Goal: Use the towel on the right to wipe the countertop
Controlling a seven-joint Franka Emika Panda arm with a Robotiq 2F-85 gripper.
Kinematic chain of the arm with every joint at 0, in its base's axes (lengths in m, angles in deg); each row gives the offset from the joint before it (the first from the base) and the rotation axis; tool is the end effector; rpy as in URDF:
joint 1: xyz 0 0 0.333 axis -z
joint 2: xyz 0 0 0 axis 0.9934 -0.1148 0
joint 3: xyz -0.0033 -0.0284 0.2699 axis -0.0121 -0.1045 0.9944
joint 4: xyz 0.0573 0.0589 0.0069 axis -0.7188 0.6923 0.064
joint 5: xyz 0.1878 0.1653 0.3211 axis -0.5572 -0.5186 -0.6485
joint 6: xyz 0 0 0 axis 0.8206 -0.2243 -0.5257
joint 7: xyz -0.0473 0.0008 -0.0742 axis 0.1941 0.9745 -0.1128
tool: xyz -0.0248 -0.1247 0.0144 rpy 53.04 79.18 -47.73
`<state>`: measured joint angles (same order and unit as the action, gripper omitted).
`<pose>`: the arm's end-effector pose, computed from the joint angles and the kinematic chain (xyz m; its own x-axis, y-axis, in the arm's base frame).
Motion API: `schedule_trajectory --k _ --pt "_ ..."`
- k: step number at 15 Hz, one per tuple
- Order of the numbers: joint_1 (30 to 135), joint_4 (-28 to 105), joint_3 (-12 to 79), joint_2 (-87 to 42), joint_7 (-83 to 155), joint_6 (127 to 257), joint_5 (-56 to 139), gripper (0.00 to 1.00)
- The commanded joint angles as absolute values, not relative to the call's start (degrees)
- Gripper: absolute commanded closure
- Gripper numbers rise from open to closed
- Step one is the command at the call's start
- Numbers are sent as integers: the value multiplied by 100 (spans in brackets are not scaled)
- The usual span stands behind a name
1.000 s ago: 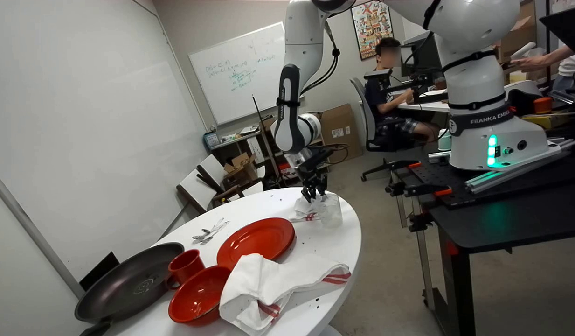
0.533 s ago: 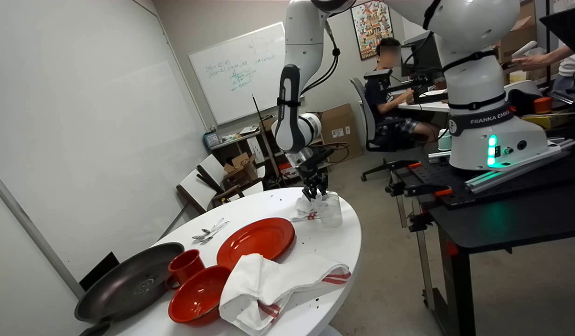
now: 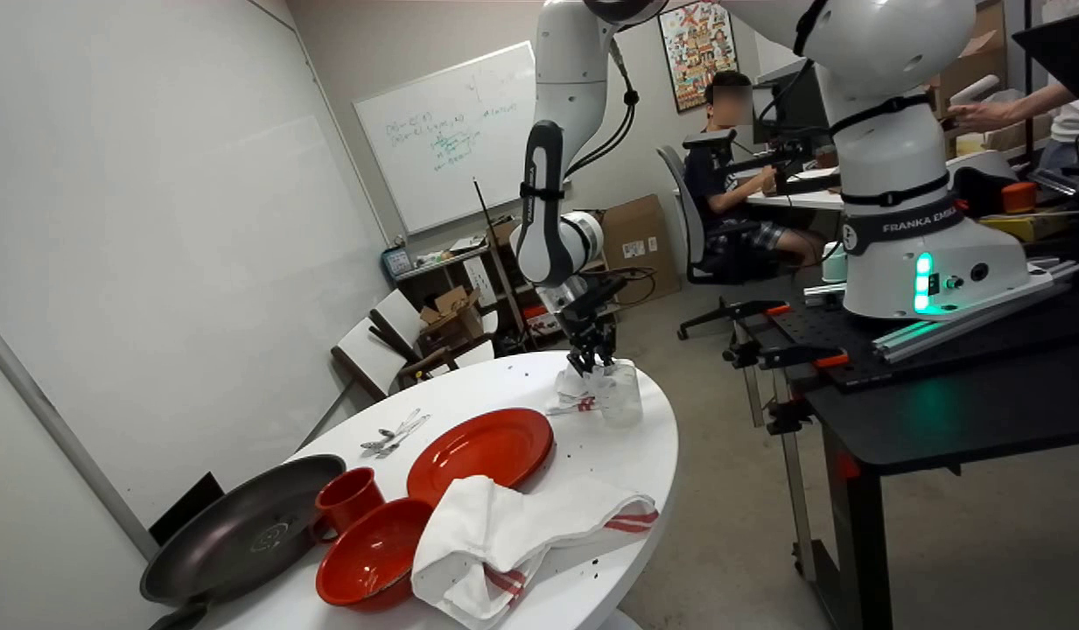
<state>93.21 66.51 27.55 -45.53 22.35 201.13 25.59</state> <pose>0.4654 -0.1842 0.0007 0.6343 -0.7352 -0.2392 -0.7349 -0.6694 0.1087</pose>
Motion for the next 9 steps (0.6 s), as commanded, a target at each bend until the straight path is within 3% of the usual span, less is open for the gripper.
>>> schedule_trajectory --k 1,9 --pt "9324 6632 2797 -4430 2321 20220 2496 99" --pt "9288 6305 2842 -4417 2255 20551 2490 99"
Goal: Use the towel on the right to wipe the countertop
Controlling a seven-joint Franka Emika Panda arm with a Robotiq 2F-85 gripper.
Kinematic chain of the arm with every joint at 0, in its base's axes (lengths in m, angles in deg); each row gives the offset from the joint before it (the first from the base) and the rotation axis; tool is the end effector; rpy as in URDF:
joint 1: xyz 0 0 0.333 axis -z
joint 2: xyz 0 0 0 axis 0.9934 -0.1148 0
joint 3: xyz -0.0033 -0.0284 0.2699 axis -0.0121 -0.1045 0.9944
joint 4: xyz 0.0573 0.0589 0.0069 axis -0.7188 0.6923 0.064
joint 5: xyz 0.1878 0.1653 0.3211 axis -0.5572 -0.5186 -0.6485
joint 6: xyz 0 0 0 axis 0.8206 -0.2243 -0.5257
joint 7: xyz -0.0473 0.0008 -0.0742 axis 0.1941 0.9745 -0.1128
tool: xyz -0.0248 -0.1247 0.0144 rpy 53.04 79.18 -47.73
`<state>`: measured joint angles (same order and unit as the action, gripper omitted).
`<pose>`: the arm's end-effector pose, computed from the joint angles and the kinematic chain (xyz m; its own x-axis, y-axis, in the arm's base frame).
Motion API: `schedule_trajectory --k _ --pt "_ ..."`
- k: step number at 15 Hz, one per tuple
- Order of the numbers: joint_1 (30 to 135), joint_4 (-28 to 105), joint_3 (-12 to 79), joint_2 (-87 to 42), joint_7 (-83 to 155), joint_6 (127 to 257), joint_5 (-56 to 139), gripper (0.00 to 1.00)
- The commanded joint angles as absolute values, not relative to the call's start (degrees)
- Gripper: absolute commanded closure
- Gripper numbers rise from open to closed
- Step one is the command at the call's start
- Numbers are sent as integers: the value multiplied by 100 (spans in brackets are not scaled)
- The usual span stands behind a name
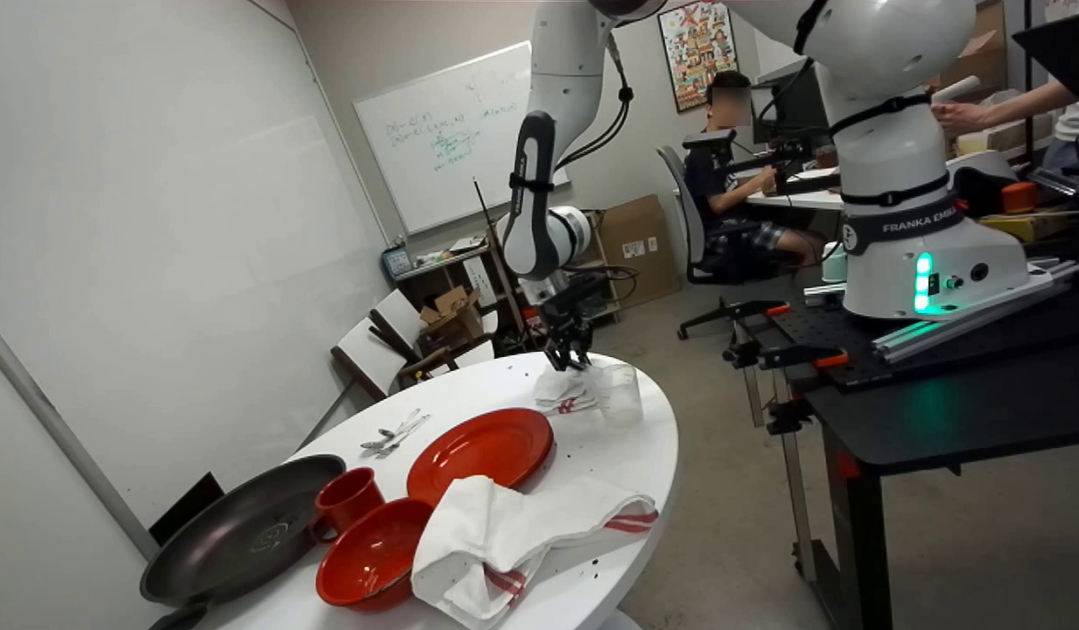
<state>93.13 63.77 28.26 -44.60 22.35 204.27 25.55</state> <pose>0.5024 -0.1866 0.0249 0.6672 -0.7314 -0.1408 -0.7328 -0.6785 0.0518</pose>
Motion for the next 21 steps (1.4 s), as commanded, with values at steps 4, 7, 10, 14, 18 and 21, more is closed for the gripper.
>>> schedule_trajectory --k 4,7,10,14,18,21 --pt "9336 6009 2908 -4588 2230 20633 2416 99" --pt "9367 5617 2958 -4796 2202 20577 2369 99" --pt "9348 5254 2929 -4982 2144 20549 2403 99" --pt "9340 4811 2931 -5264 2086 20529 2416 99" --pt "9381 4316 3043 -5586 2157 20545 2383 99" --pt "9571 3915 3249 -5847 2251 20628 2192 99"
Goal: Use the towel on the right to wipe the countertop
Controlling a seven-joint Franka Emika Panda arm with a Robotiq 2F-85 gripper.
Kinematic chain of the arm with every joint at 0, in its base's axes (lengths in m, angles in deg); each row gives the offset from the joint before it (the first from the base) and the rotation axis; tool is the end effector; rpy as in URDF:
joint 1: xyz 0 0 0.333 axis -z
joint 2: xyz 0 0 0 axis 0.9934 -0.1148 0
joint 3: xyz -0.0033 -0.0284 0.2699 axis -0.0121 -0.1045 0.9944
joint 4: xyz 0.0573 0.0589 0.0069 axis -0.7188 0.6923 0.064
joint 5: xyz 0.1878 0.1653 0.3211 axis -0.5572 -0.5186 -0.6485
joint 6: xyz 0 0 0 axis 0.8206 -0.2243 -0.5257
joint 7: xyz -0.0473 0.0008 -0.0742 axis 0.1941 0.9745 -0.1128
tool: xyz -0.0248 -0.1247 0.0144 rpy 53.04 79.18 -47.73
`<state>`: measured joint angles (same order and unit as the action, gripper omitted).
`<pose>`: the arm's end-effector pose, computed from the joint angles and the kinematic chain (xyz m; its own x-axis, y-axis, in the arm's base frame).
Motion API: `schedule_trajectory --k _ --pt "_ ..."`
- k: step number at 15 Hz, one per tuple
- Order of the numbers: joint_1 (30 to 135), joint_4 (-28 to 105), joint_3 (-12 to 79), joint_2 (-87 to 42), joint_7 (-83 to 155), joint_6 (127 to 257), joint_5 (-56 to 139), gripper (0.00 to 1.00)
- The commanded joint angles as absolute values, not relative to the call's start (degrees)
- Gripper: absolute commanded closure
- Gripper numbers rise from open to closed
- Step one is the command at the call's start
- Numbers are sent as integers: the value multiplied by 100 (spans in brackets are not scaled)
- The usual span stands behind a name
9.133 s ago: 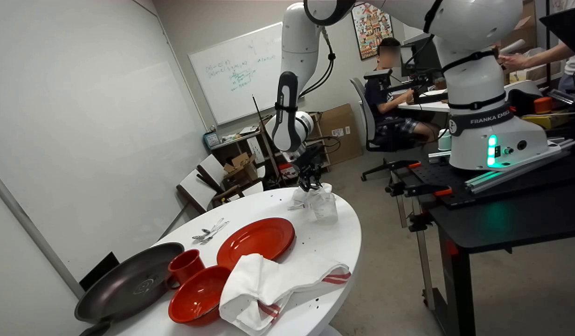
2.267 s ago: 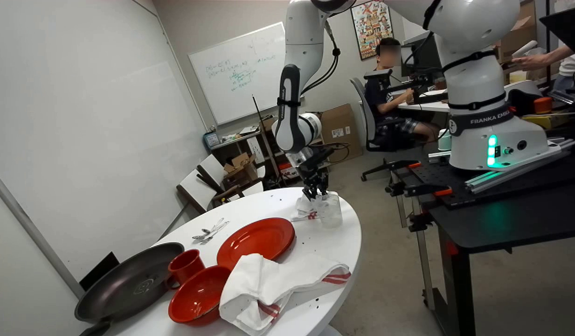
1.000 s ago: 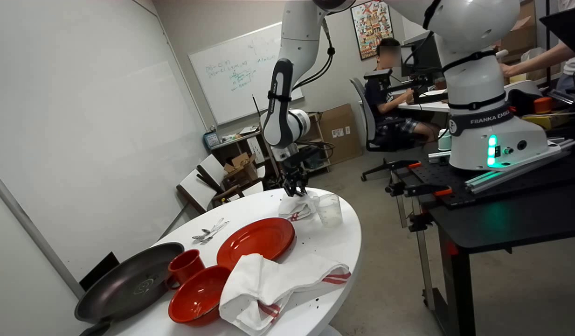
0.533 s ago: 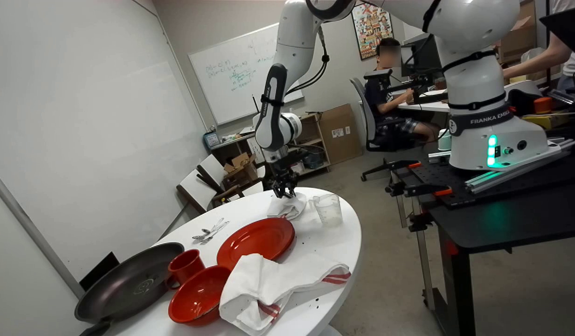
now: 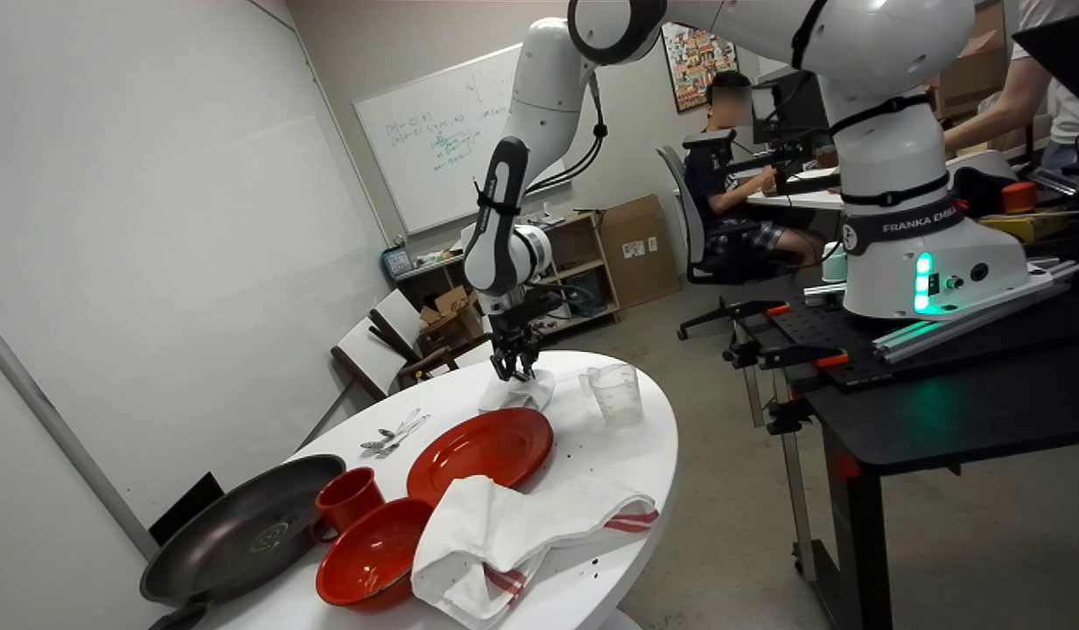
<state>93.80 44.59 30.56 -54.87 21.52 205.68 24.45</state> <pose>0.6028 -0.1914 0.0335 0.6919 -0.7220 0.0046 -0.7210 -0.6912 -0.0495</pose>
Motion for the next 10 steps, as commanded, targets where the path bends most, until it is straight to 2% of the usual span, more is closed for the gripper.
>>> schedule_trajectory --k 1,10 --pt "9618 3787 3285 -5917 2263 20632 2145 99" --pt "9748 3081 3287 -6318 2201 20541 2112 99"
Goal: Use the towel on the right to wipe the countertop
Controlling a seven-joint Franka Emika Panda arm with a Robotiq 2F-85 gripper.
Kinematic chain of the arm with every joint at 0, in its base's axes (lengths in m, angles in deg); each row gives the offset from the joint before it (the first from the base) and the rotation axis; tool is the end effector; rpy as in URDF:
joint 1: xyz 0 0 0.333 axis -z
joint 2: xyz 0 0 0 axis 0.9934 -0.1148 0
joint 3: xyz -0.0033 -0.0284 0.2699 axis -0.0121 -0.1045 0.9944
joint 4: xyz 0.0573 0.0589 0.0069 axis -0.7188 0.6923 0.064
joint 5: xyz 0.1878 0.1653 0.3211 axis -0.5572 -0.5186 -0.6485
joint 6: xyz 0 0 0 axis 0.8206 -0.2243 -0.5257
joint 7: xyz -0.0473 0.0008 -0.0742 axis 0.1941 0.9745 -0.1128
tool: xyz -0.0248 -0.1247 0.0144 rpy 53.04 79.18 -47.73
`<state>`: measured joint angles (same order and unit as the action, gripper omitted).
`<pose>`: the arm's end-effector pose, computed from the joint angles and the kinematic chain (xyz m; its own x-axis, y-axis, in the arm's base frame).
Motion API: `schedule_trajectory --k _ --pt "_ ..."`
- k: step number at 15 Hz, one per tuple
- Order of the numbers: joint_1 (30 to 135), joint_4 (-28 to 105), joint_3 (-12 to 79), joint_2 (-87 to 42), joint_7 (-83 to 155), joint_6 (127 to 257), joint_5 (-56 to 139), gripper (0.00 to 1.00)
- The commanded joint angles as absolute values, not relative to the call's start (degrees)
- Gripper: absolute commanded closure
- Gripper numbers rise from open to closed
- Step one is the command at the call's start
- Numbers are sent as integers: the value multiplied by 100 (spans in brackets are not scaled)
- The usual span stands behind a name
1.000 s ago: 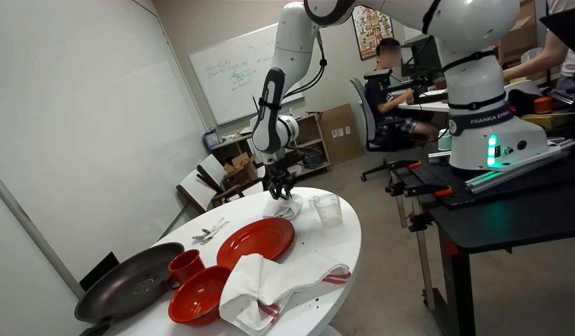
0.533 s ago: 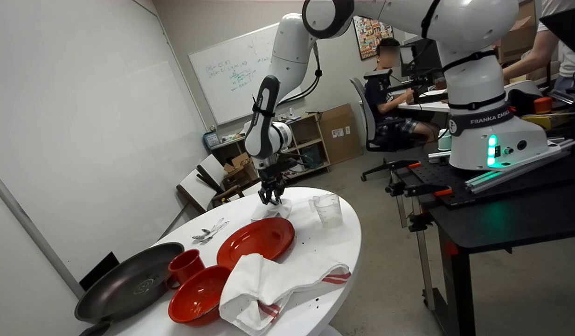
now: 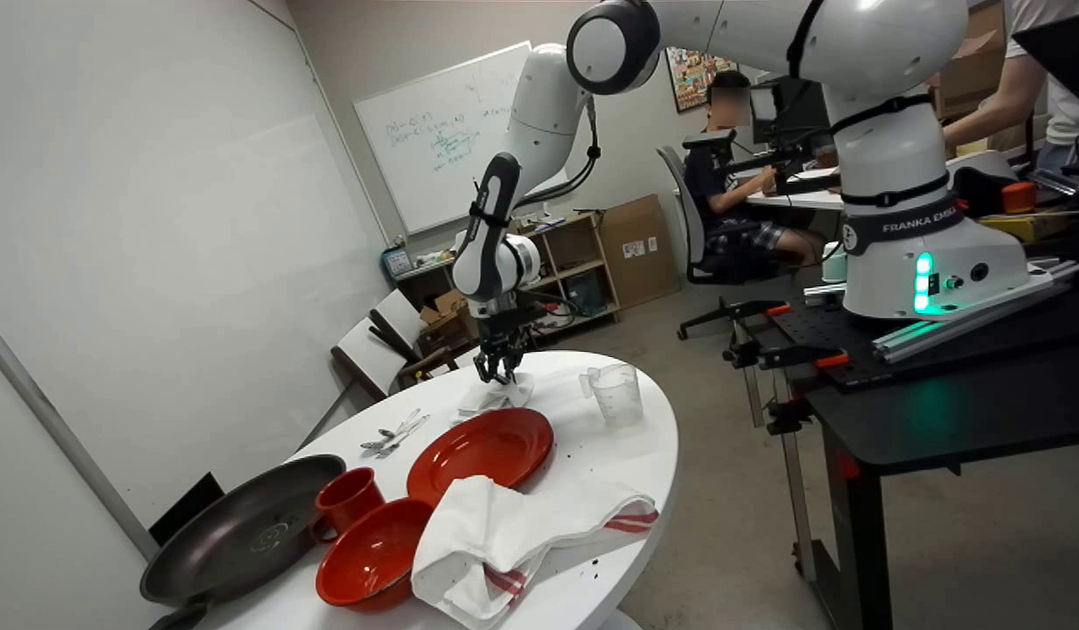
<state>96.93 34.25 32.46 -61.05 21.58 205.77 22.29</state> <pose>0.6378 -0.2128 0.0317 0.6531 -0.7558 0.0467 -0.7472 -0.6532 -0.1226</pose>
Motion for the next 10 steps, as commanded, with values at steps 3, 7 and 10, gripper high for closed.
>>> schedule_trajectory --k 3,7,10 --pt "9652 3164 3175 -6280 2200 20512 2244 99" --pt "9490 3608 2958 -6071 2183 20516 2427 99" --pt "9385 3933 2851 -5946 2199 20501 2521 99"
